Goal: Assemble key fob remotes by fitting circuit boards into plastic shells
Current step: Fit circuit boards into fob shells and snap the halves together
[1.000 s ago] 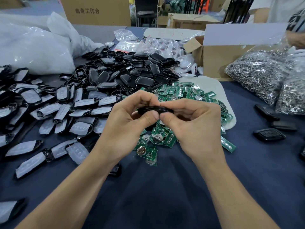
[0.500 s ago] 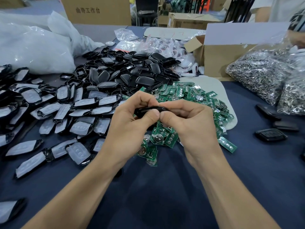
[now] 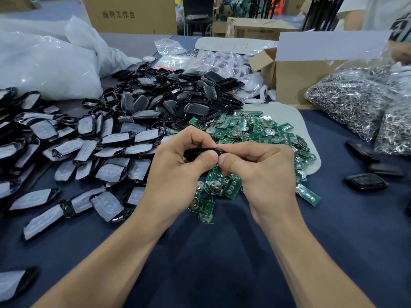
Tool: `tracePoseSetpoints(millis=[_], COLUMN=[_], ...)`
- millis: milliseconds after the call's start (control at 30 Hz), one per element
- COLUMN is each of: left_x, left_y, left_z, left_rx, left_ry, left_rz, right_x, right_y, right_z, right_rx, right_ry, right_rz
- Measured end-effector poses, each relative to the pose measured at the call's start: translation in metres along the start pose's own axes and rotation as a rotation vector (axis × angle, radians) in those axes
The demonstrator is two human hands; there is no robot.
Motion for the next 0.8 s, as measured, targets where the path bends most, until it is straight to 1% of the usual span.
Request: tracePoseSetpoints(millis=[100, 200, 267, 333, 567, 800], left_x=[-0.003, -0.012, -0.017, -0.019, -0.01, -0.006], left_y=[0.002, 0.003, 0.004, 0.006, 0.004, 0.001], left_z=[-0.002, -0.005, -0.004, -0.002, 0.003, 0.007], left_rx=[-0.024, -0.086, -0.091, -0.079, -0.034, 0.02], left_ry=[-0.036, -0.203, -0.214, -0.17, -0.033, 0.017], left_rz=[0.047, 0.117, 0.122, 0.108, 0.055, 0.046], right_x=[0.004, 0.012, 0.013, 0.012, 0.004, 0.002], right_y=[0.0, -0.001, -0.001, 0.0, 0.004, 0.003], right_z=[0.003, 0.016, 0.02, 0.019, 0.0, -0.002], right_rx=[0.043, 0.204, 0.257, 0.235, 0.007, -0.036], right_ry=[0.072, 0.272, 0.324, 0.297, 0.066, -0.018], right_rz=[-0.025, -0.056, -0.054, -0.061, -0.031, 0.002])
Point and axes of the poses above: each hand's wrist, its own y-axis towards the middle knuckle, its own x-axis out of the palm, z = x × y, the point moved 9 cm from there along y, towards the middle knuckle, and after that the axes turned 12 degrees about -y, right-handed, at the moved point
